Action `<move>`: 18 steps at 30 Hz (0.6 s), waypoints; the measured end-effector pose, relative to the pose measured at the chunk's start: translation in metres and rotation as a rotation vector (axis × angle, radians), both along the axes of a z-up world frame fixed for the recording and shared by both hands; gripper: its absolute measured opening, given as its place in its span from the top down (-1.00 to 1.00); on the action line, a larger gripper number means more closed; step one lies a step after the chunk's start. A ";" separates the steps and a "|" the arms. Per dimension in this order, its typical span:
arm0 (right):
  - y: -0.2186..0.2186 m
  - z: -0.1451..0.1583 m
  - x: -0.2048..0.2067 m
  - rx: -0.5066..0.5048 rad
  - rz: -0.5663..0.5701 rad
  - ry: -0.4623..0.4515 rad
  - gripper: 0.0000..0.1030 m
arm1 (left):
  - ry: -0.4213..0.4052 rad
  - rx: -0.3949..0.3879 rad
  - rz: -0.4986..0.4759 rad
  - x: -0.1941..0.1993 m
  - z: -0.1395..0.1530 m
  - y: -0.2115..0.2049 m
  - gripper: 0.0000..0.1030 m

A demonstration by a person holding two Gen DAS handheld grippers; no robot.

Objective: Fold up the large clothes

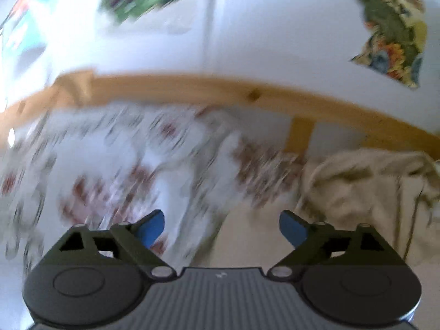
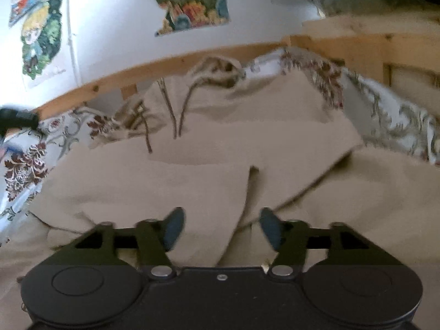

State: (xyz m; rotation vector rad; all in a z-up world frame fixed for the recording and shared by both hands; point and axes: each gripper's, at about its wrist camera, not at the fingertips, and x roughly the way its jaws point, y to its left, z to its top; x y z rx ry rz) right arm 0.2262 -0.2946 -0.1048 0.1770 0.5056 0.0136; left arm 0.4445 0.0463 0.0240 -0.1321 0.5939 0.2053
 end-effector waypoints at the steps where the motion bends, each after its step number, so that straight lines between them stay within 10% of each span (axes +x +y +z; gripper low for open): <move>1: 0.000 0.003 -0.002 -0.006 -0.002 -0.020 -0.52 | -0.007 0.015 -0.033 0.012 0.006 -0.009 -0.84; 9: -0.014 0.009 -0.005 -0.040 -0.088 -0.095 -0.89 | -0.013 0.392 -0.154 0.120 -0.014 -0.106 -0.80; 14: -0.025 0.009 0.000 -0.022 -0.178 -0.109 -0.89 | -0.030 0.367 -0.132 0.152 -0.043 -0.118 -0.76; 18: -0.041 0.023 -0.008 -0.047 -0.194 -0.208 -0.89 | 0.079 0.276 -0.089 0.163 -0.062 -0.110 0.11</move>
